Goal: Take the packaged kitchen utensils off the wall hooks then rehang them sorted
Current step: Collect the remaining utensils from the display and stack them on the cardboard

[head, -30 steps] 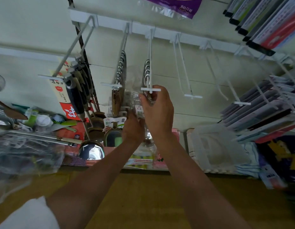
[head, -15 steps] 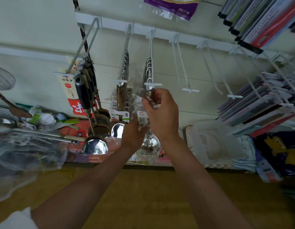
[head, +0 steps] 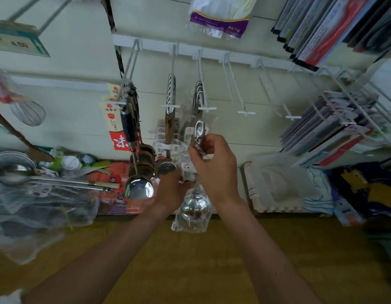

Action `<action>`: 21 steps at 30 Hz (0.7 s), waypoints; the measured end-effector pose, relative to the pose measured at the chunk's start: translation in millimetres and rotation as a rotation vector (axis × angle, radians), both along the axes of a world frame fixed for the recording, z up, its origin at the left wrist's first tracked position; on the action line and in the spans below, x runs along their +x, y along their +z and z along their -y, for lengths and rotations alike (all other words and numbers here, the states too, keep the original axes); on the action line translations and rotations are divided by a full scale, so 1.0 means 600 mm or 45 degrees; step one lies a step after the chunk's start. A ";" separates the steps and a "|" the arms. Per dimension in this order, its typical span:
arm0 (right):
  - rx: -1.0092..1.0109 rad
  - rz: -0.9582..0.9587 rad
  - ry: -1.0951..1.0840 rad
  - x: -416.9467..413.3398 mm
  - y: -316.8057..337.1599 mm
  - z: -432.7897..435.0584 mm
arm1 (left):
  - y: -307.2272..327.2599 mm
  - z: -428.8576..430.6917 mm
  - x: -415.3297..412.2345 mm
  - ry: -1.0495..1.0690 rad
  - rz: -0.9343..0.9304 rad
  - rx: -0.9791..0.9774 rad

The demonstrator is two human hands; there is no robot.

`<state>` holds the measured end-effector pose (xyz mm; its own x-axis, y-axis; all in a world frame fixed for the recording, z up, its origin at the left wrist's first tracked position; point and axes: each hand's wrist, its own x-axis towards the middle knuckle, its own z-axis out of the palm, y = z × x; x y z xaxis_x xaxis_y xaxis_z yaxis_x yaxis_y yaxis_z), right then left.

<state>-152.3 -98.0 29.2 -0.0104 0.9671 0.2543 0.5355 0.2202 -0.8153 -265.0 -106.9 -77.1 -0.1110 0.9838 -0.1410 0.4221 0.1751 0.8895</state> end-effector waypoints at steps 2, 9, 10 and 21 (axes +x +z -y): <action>-0.019 0.011 0.003 -0.012 0.003 0.023 | 0.004 0.030 -0.017 -0.027 0.068 0.028; -0.033 0.050 0.119 -0.136 0.014 0.082 | 0.025 0.113 -0.135 0.081 0.042 -0.036; -0.040 0.064 0.156 -0.166 0.015 0.090 | 0.031 0.125 -0.163 0.122 0.019 -0.053; 0.185 0.011 0.792 -0.655 0.047 0.288 | 0.108 0.412 -0.604 0.834 -0.132 -0.051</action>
